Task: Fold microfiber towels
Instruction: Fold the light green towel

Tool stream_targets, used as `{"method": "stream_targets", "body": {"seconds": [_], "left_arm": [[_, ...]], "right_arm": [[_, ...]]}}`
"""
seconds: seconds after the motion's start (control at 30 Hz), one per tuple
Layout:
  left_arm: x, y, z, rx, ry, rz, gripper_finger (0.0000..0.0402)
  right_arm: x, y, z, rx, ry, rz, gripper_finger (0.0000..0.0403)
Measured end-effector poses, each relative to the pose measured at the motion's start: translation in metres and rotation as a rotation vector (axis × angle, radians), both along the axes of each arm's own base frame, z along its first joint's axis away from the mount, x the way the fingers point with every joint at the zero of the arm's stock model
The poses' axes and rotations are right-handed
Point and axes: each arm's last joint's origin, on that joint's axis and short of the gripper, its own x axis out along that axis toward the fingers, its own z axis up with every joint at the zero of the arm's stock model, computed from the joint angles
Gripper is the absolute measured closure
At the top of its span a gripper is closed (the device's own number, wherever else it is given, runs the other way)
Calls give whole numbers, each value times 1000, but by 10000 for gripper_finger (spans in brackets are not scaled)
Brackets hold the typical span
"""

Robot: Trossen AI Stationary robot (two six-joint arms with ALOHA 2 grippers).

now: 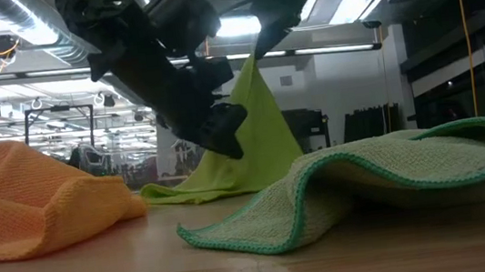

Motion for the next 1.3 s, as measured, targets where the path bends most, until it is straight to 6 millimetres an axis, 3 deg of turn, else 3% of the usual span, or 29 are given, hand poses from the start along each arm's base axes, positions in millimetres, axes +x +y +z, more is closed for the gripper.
{"method": "stream_targets", "body": {"seconds": [0.17, 0.47, 0.93, 1.3], "left_arm": [[-1, -1, -2, -35, 29, -31, 202], [-1, 3, -7, -288, 19, -93, 202], [-3, 4, -10, -397, 44, -129, 204], [-9, 4, 7, -424, 29, -147, 239]], "right_arm": [[-2, -1, -1, -29, 23, -31, 397], [-3, -1, -1, -34, 35, -41, 397], [-5, -1, -3, -31, 66, -41, 397], [-6, -1, -5, -31, 85, -43, 397]]}}
